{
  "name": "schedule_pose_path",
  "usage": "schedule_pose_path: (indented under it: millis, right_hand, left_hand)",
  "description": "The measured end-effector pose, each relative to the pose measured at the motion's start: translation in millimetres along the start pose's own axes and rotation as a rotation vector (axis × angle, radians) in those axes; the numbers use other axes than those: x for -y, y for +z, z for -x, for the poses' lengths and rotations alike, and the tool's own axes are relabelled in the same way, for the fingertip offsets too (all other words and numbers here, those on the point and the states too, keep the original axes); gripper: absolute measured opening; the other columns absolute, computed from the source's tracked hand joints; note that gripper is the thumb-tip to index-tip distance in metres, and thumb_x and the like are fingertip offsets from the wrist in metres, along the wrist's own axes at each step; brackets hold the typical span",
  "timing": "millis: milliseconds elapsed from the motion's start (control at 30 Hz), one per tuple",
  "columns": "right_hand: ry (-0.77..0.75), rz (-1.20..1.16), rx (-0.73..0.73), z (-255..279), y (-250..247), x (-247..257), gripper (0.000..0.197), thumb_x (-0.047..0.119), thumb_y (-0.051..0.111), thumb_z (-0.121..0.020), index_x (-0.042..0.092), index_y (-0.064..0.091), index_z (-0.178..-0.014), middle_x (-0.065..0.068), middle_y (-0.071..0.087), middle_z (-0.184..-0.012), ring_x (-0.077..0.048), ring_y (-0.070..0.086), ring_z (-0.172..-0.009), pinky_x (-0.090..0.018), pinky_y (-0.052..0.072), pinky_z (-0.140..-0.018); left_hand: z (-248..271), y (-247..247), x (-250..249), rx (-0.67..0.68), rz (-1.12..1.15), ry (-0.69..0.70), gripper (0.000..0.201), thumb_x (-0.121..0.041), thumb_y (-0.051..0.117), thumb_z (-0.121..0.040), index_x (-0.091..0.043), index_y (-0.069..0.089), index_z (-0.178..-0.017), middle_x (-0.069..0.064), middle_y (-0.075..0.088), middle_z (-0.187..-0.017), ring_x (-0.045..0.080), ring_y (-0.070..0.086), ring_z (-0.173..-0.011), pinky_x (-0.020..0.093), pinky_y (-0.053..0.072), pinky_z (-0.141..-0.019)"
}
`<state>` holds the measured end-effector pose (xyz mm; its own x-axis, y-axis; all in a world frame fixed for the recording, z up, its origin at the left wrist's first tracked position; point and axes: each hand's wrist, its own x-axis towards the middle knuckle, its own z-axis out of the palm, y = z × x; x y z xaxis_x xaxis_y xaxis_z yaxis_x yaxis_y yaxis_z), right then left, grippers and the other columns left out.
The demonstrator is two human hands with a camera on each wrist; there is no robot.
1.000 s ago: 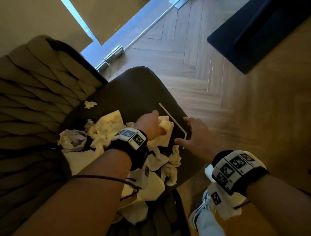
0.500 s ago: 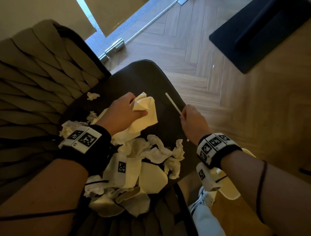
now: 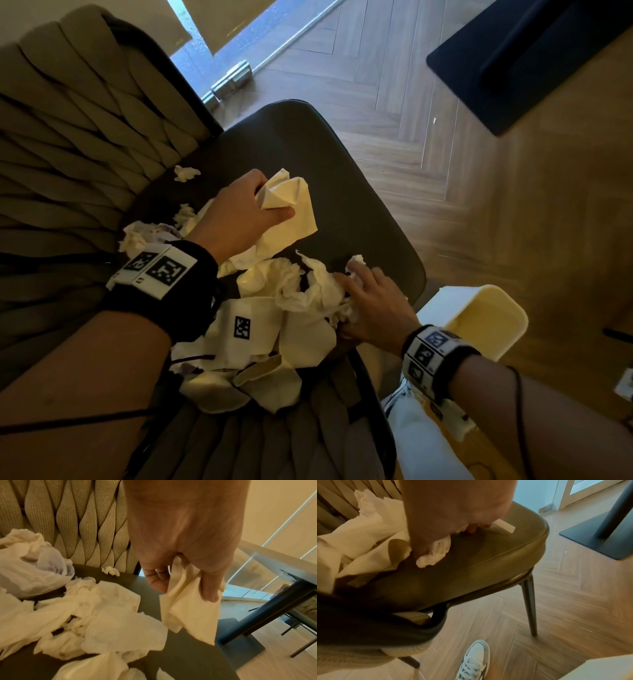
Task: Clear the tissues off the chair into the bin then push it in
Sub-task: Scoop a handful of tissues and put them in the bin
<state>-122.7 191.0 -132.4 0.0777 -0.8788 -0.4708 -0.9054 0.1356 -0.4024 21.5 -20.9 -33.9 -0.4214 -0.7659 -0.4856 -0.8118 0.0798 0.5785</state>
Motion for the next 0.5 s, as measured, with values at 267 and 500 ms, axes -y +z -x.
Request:
schedule_pose_path:
  millis: [267, 500]
  right_hand:
    - [-0.092, -0.002, -0.026, -27.1, -15.4, 6.1, 0.055, 0.027, 0.065, -0.082, 0.016, 0.042, -0.132, -0.01, 0.046, -0.126, -0.027, 0.045, -0.108, -0.036, 0.045, -0.085]
    - [-0.073, -0.189, -0.182, 16.1, -39.8, -7.4, 0.037, 0.032, 0.06, -0.085, 0.015, 0.051, -0.117, -0.003, 0.052, -0.109, -0.016, 0.047, -0.091, -0.03, 0.049, -0.073]
  left_hand:
    - [7.9, 20.7, -8.2, 0.022, -0.016, 0.011, 0.029, -0.034, 0.07, -0.081, -0.022, 0.05, -0.097, -0.009, 0.053, -0.083, 0.003, 0.051, -0.077, 0.022, 0.037, -0.059]
    - [15.3, 19.8, -43.8, 0.018, -0.063, 0.039, 0.029, -0.036, 0.068, -0.082, -0.022, 0.049, -0.099, -0.011, 0.051, -0.083, 0.003, 0.051, -0.076, 0.02, 0.037, -0.059]
